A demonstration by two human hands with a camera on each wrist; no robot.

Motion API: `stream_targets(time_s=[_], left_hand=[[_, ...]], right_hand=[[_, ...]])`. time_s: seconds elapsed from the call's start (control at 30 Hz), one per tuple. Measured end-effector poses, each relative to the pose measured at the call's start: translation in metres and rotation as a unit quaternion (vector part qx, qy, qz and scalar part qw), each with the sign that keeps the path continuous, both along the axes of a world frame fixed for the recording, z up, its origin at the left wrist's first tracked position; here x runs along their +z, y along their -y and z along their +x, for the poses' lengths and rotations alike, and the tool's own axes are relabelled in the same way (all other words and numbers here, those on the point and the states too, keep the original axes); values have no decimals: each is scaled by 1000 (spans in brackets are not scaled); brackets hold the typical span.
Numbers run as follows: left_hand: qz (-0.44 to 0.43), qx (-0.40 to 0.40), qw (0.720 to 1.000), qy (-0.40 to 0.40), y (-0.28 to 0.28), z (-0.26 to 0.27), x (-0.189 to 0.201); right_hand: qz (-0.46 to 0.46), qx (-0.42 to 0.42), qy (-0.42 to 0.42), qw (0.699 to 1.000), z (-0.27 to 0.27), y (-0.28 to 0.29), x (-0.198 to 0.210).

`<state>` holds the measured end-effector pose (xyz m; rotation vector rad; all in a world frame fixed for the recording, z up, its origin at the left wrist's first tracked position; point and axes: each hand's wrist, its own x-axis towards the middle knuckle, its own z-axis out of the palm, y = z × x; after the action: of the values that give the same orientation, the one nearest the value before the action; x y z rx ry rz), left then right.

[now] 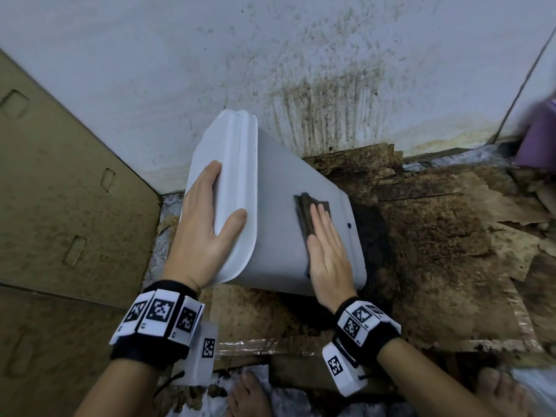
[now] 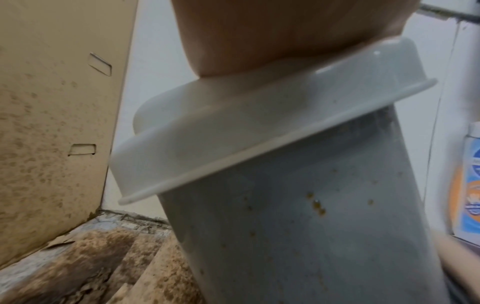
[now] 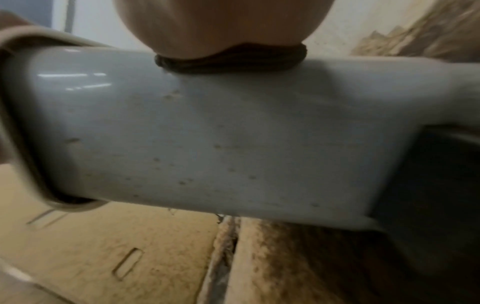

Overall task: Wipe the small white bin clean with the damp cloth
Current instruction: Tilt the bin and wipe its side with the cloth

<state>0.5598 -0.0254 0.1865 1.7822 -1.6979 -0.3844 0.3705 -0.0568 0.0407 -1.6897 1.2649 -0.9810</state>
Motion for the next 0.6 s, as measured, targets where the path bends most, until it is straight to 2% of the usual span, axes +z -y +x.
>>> stream_targets(time_s=[0.13, 0.27, 0.47, 0.6], left_hand=[[-2, 4, 1000, -7, -2, 5, -2], [0, -3, 1000, 0, -1, 1, 0], [5, -1, 1000, 2, -1, 0, 1], [4, -1, 1000, 7, 0, -1, 1]], right_hand=[[95, -41, -14, 995, -27, 5, -41], [159, -73, 0, 985, -39, 8, -55], [178, -112, -13, 978, -25, 12, -42], [154, -82, 12, 985, 5, 2, 3]])
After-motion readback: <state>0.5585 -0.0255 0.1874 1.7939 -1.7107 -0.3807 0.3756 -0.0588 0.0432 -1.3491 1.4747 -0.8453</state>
